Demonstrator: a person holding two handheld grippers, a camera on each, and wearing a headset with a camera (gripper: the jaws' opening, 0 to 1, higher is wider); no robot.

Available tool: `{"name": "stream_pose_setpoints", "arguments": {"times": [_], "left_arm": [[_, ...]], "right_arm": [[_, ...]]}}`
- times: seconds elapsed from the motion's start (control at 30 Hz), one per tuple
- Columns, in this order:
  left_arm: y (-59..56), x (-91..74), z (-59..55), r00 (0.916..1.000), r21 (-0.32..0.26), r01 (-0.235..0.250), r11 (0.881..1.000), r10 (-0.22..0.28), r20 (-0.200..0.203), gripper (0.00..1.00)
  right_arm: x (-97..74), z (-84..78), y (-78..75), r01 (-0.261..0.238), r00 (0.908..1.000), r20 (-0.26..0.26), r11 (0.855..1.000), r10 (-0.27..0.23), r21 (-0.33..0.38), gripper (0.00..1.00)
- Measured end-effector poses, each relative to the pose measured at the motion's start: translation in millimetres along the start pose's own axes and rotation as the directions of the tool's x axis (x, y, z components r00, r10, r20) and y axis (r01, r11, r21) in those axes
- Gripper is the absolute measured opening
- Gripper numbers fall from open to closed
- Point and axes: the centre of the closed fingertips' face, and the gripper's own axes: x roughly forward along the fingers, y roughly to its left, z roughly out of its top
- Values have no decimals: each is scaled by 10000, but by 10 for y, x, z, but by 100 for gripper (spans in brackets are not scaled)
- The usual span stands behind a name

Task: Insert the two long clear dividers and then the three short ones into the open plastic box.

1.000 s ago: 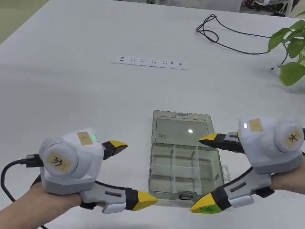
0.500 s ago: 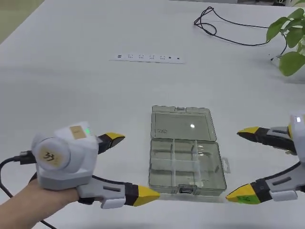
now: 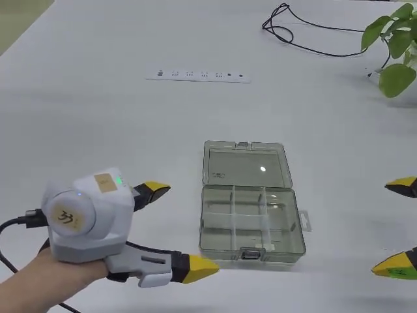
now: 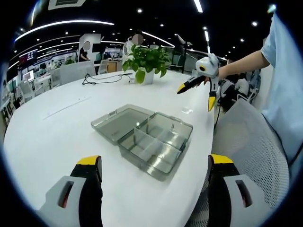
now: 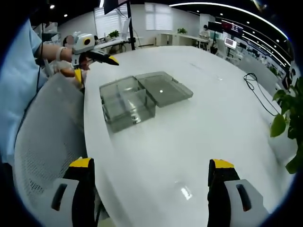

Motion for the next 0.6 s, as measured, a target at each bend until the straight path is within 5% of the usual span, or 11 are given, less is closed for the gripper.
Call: {"name": "stream_pose_setpoints", "arguments": {"times": [0.17,0.33,0.5,0.6], "left_arm": [[-7,-20,-29,10000,-34,-16,10000,16,-81,94],[9,-57,-34,9998,-12,-72,10000,72,-158,94],[15,-88,-70,9995,-10,-155,9999,155,-261,93],[24,-106,-95,9993,-77,-247,9997,245,-287,93]], "right_arm": [[2,-173,-35,-183,9968,-780,9990,151,-399,97],[34,-365,-63,-541,9825,-1838,9913,314,-1196,88],[78,-636,-297,-639,9454,-3254,9680,-191,-2426,70],[142,-665,-282,-1022,9361,-3515,9645,105,-2434,59]]}}
